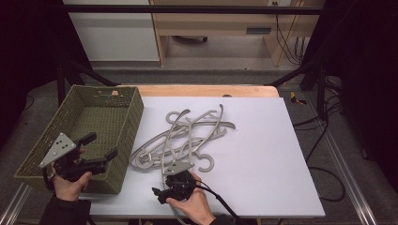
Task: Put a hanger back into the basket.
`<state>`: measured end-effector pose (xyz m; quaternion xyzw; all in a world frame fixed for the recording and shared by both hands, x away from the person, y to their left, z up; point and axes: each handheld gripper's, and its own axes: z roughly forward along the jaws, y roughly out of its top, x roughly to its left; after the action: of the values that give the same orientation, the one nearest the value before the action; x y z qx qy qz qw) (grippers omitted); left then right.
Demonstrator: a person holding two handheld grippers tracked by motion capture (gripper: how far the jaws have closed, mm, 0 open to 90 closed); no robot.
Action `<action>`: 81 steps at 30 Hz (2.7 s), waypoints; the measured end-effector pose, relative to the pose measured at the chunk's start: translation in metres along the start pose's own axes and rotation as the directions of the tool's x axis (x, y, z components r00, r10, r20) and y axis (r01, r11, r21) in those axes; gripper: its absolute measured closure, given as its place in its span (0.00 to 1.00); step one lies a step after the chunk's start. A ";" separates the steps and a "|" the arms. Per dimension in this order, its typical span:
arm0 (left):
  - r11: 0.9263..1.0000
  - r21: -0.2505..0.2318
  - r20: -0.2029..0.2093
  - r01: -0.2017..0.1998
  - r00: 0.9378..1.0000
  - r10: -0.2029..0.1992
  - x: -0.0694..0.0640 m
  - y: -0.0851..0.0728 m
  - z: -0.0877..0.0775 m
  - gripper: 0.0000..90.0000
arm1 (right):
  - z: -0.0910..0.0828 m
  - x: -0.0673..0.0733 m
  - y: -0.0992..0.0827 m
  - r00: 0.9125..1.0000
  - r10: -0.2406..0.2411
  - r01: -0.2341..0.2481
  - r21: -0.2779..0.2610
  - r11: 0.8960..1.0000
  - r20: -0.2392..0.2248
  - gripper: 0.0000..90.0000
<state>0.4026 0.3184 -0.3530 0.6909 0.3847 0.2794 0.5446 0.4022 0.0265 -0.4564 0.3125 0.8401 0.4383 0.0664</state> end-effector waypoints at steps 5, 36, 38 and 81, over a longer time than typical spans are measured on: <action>1.000 -0.007 -0.001 0.003 1.000 -0.003 0.000 0.001 -0.001 0.07 | 0.008 -0.001 -0.005 0.999 0.005 -0.008 0.068 0.998 0.040 0.32; 1.000 0.001 0.005 -0.003 1.000 0.003 -0.004 0.000 0.002 0.08 | -0.004 -0.019 -0.014 0.995 0.081 -0.090 0.206 0.974 0.050 0.83; 1.000 0.003 0.006 -0.004 1.000 0.004 -0.004 -0.001 0.002 0.08 | -0.007 -0.022 -0.015 0.994 0.091 -0.100 0.203 0.974 0.052 0.86; 1.000 0.008 0.023 -0.025 0.999 0.025 -0.009 0.001 0.003 0.08 | -0.049 -0.054 0.000 1.000 0.014 -0.017 0.175 0.984 0.020 0.91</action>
<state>0.4005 0.3094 -0.3525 0.7010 0.3710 0.2767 0.5426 0.4263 -0.0397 -0.4356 0.3278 0.8722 0.3604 0.0432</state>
